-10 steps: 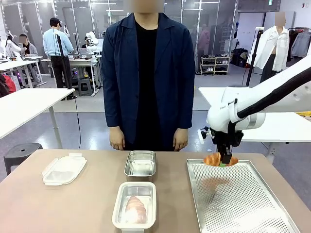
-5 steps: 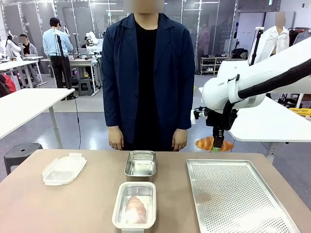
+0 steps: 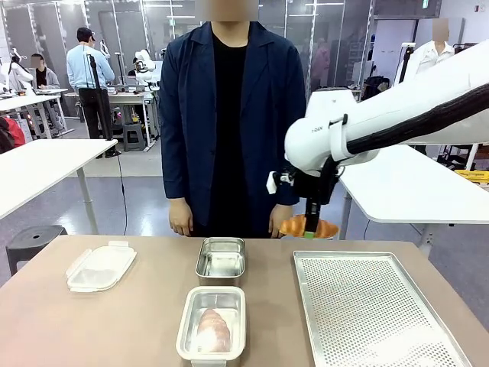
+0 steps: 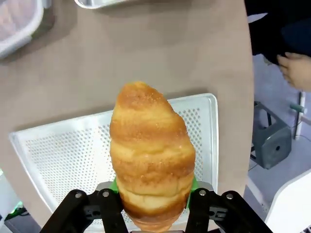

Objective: Place the bread into the airtight container.
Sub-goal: Pick up a Butter Roll and place it into an empty Airtight Container.

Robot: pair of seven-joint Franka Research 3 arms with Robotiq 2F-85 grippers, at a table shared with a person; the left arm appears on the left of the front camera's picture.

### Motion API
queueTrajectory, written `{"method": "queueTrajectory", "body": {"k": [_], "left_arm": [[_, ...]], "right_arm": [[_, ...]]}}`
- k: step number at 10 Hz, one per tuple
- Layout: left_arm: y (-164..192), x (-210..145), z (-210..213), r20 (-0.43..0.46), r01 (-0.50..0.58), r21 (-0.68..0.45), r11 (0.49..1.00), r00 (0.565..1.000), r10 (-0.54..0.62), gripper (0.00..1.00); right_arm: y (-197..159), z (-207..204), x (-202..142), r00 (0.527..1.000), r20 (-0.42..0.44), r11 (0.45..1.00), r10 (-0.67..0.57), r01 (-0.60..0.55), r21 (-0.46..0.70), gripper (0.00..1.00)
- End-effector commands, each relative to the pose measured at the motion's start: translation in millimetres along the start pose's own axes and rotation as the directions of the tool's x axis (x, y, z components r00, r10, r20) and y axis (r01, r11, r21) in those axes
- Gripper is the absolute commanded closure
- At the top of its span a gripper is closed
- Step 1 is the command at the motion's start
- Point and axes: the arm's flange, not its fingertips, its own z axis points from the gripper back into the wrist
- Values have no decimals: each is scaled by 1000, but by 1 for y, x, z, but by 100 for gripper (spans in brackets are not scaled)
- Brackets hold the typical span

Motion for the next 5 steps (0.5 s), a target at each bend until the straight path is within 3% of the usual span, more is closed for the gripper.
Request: {"method": "queueTrajectory", "body": {"k": [1,5], "left_arm": [[-1,0,1,-1,23,-15,1000,1000,-23,0],[-1,0,1,-1,23,-15,1000,1000,-23,0]], "right_arm": [[6,7,37,999,-27,999,-32,32,3,50],[37,13,131,993,-91,997,-69,67,-26,50]]}}
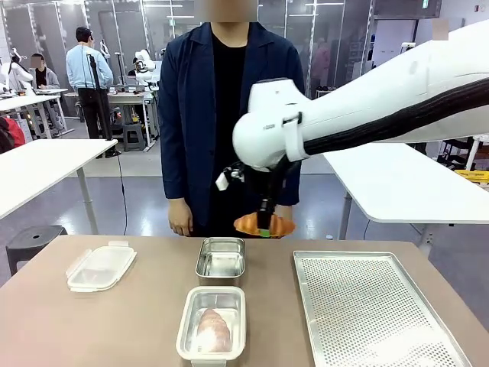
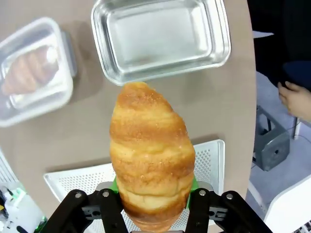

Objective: Place the bread into the airtight container.
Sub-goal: Pick up a Butter Roll and place it into an empty Airtight Container.

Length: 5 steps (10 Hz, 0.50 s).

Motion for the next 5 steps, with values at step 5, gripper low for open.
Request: {"method": "queueTrajectory", "body": {"k": [5], "left_arm": [[0,0,1,0,23,-15,1000,1000,-23,0]], "right_arm": [[4,-10,74,997,-70,1000,-19,21,21,50]]}}
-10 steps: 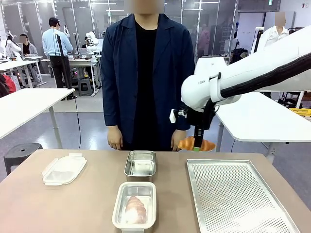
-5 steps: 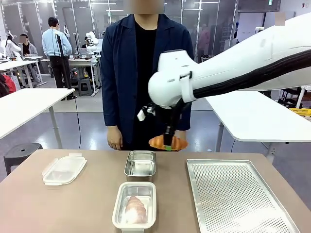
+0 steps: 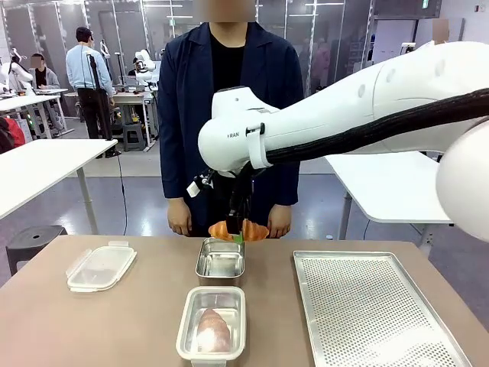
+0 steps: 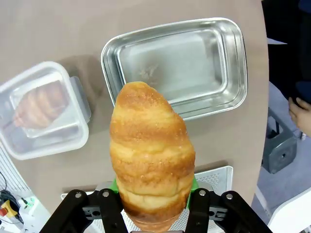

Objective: Place the bread into the airtight container.
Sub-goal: Pick up a Butter Roll and place it into an empty Airtight Container.

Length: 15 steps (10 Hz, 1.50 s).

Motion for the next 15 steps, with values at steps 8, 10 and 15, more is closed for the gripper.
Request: {"method": "queueTrajectory", "body": {"k": [8,10,15], "left_arm": [[0,0,1,0,23,-15,1000,1000,-23,0],[0,0,1,0,23,-15,1000,1000,-23,0],[0,0,1,0,23,-15,1000,1000,-23,0]], "right_arm": [[-15,1,-18,991,67,992,-113,108,66,50],[-20,-10,-18,888,177,906,-424,415,87,50],[-32,-38,-8,522,146,541,-840,789,290,50]]}}
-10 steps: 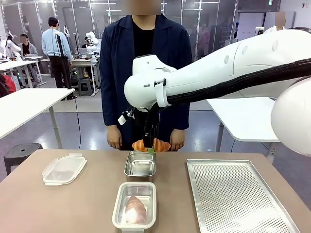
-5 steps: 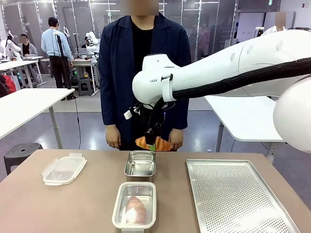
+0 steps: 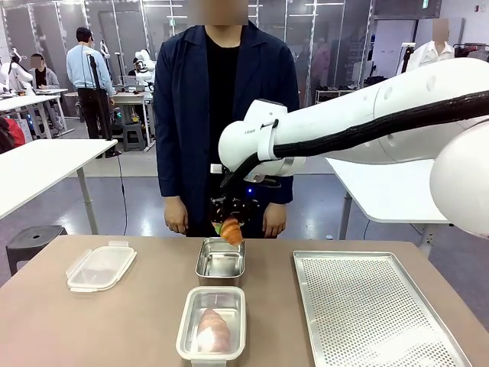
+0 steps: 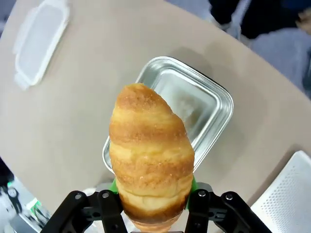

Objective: Place the bread into the airtight container.
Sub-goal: Pick up a Butter Roll and place it into an empty Airtight Container.

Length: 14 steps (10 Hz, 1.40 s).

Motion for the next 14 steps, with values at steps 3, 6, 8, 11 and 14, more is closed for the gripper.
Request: {"method": "queueTrajectory", "body": {"k": [3,6,8,11,14], "left_arm": [[0,0,1,0,23,-15,1000,1000,-23,0],[0,0,1,0,23,-15,1000,1000,-23,0],[0,0,1,0,23,-15,1000,1000,-23,0],[0,0,1,0,23,-15,1000,1000,-23,0],[0,0,1,0,23,-15,1000,1000,-23,0]], "right_arm": [[11,-33,2,979,-74,981,-191,189,-33,50],[12,-64,10,956,-113,963,-270,264,-61,50],[10,-78,14,951,-118,958,-285,279,-68,50],[9,-84,11,948,-118,955,-294,288,-63,9],[12,-82,8,949,-114,955,-295,288,-73,0]]}}
